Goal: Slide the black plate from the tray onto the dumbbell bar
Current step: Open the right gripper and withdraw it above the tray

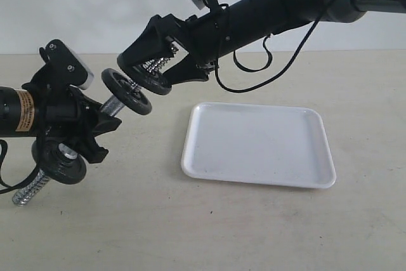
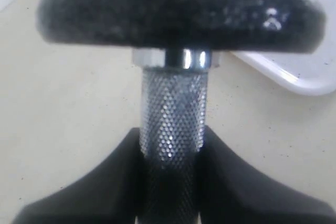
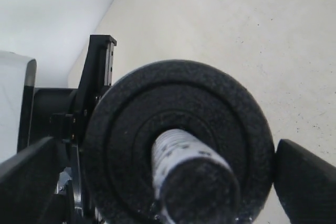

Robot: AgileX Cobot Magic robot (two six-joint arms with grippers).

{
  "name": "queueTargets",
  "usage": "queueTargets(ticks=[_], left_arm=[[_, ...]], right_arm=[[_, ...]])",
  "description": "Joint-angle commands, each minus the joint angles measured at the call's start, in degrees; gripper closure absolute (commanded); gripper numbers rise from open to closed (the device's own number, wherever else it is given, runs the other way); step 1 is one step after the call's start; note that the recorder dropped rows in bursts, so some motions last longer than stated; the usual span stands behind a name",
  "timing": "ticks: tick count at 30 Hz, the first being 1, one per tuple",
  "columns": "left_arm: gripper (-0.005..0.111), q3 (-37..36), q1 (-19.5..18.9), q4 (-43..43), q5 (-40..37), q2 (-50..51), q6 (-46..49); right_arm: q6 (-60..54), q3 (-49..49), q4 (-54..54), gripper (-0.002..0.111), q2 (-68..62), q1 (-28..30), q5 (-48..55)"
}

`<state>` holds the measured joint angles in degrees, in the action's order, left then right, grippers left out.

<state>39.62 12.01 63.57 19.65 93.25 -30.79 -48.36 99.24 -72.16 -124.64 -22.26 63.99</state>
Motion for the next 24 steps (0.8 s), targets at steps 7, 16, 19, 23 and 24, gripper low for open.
queueTargets(ticks=[7, 16, 19, 23, 24], left_arm=[[0.102, 2.47, 0.0, -4.74, 21.82, -2.83, -1.63], [0.102, 2.47, -0.1, -6.01, 20.69, -2.94, -1.63], [0.102, 2.47, -0.1, -6.01, 20.69, -2.94, -1.63], [0.102, 2.47, -0.1, -6.15, 20.54, -2.94, -3.23], [0.102, 2.47, -0.1, -6.24, 20.54, -2.94, -3.88]], right_arm=[[0.01, 0.32, 0.09, 0.003, 1.22, -0.01, -2.33], [1.77, 0.32, 6.4, 0.003, 1.22, -0.01, -3.58], [3.32, 0.32, 9.16, 0.003, 1.22, -0.01, -4.43], [7.76, 0.32, 17.42, 0.003, 1.22, -0.01, -5.32], [9.19, 0.32, 20.0, 0.003, 1.22, -0.01, -5.32]])
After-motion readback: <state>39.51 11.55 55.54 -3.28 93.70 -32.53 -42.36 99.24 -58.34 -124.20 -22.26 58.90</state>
